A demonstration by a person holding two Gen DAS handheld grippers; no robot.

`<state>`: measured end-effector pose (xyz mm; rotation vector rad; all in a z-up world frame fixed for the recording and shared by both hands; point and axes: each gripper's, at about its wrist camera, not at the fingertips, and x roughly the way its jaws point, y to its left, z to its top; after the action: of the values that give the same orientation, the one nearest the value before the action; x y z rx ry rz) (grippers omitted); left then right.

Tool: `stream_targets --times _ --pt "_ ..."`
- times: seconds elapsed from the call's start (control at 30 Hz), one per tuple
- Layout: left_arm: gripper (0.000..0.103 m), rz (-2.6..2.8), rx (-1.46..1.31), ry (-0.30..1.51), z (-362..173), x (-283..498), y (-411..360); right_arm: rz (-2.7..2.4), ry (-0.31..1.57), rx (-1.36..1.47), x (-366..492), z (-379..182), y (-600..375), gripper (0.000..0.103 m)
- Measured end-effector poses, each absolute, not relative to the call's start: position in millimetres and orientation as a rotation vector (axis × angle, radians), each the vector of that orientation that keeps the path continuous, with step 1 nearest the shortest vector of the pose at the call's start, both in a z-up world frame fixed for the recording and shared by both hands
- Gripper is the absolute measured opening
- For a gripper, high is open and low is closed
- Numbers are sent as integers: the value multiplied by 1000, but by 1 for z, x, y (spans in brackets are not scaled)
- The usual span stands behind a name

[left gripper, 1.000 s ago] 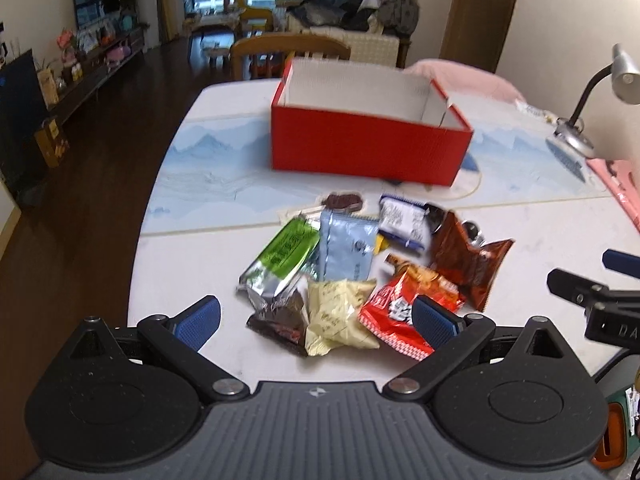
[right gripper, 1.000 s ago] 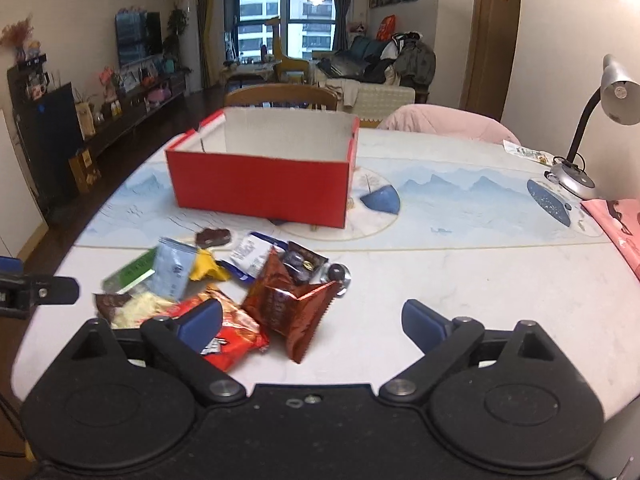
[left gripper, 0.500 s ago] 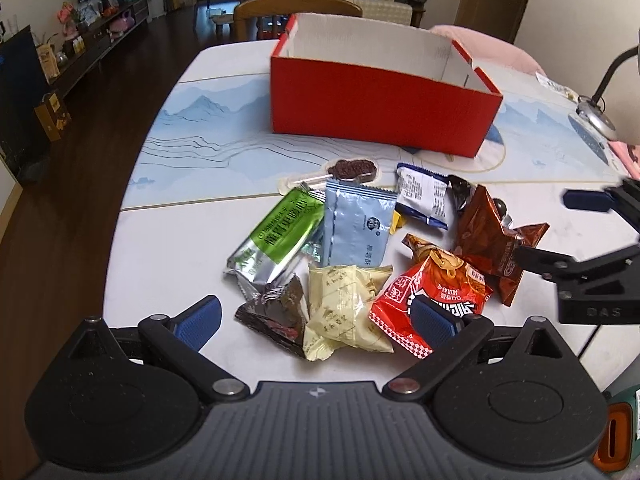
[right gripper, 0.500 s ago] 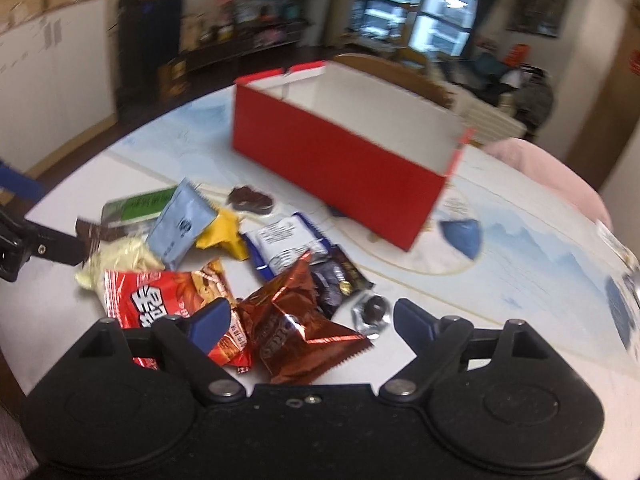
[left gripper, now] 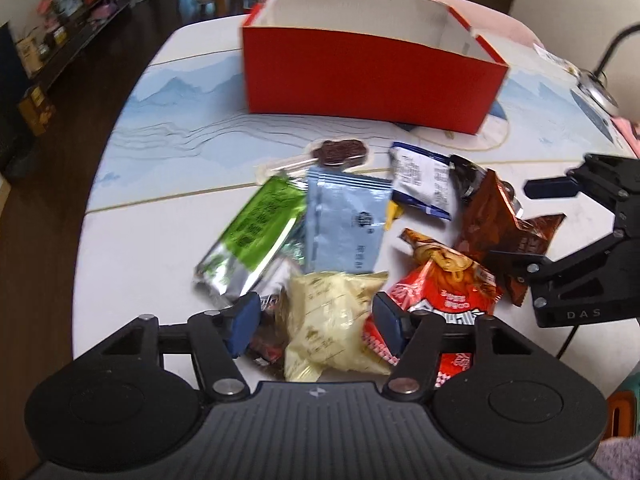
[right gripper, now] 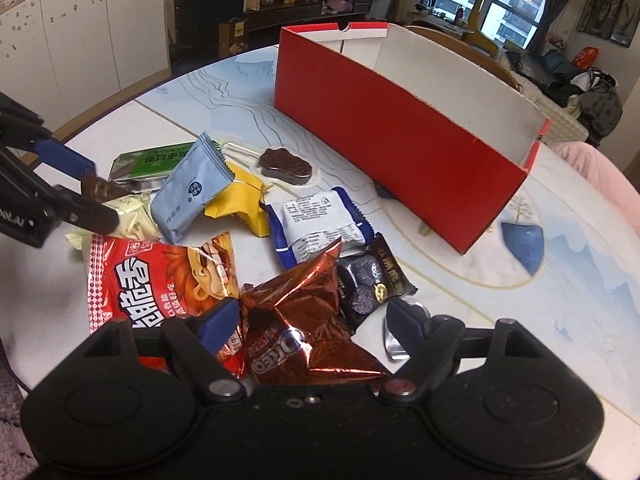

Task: Organize snacks
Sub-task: 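Grasp the cream pastry packet with the left tool while the right tool grasps the brown Oreo bag, then lift the cream packet with the left tool while the right tool lifts the brown bag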

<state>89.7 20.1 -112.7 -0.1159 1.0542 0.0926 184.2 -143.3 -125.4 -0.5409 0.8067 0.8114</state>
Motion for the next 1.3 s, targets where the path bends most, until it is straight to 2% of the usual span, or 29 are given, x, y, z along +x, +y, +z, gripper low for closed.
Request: stream_targets --times 0.33,0.4,0.47,0.5,0.57,0.77,1.07,1.3 --pt "58 87 -136 1153 -133 105 20 830 826 -499 181 -134 -147 80" --pt "55 83 -173 1159 -135 105 25 836 832 -482 181 -134 -148 75" --pt "50 85 -200 1162 -135 105 28 837 834 -468 179 -133 -149 64" --pt "43 93 -203 1160 -135 104 30 834 832 -464 178 -132 -149 61" --pt "42 96 -225 1158 -135 104 33 816 825 -458 177 -131 -149 51" --pt "35 107 -258 1143 -133 99 39 761 797 -433 170 -126 -151 39" --pt "31 85 -287 1102 -120 84 44 665 730 -386 151 -101 -161 36" --pt "31 39 -318 1031 -91 71 51 626 689 -320 139 -69 -167 36"
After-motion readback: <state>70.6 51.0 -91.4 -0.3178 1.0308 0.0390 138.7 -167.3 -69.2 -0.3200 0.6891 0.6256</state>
